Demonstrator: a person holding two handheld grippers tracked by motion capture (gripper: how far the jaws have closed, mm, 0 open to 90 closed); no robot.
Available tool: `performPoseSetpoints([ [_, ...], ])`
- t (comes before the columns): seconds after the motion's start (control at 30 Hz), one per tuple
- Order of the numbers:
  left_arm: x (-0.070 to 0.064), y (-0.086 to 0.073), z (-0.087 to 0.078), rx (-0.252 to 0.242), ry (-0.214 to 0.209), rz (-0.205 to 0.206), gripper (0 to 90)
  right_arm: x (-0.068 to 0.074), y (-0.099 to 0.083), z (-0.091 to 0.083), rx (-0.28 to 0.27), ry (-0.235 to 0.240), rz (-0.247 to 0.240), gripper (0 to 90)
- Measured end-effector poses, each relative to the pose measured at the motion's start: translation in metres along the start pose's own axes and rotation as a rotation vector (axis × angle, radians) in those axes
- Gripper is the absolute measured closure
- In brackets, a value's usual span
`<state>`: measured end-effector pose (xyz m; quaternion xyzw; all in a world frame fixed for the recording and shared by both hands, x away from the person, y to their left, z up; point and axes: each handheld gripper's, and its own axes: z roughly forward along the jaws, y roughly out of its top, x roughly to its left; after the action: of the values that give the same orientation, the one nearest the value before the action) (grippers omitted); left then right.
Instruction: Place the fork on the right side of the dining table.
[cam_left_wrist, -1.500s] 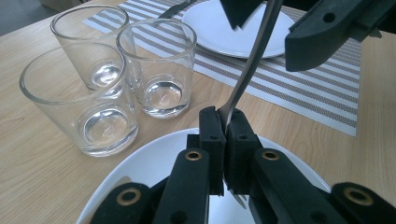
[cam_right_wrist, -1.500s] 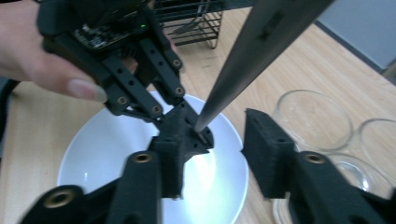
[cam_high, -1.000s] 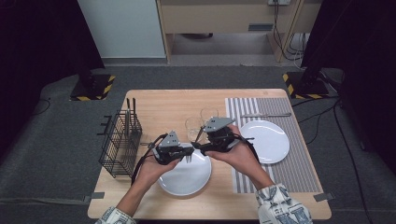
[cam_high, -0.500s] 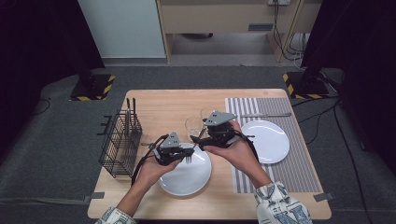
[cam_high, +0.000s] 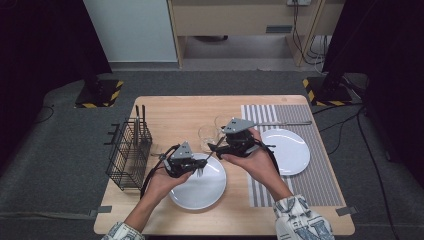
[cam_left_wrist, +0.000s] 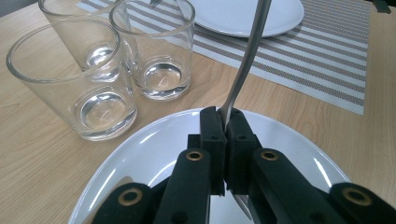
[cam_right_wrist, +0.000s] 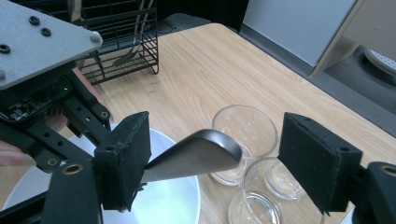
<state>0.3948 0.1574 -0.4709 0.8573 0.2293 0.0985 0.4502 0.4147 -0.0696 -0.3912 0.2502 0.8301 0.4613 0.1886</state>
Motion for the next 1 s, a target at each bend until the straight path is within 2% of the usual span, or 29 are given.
performPoseSetpoints([
  [0.4, 0.002, -0.002, -0.001, 0.004, 0.0, -0.005, 88.0, -0.006, -0.009, 0.002, 0.003, -0.019, 0.018, 25.7],
  [1.0, 0.001, -0.001, -0.002, 0.009, -0.005, 0.001, 87.8, -0.018, -0.024, 0.001, 0.012, -0.023, 0.087, 25.0],
])
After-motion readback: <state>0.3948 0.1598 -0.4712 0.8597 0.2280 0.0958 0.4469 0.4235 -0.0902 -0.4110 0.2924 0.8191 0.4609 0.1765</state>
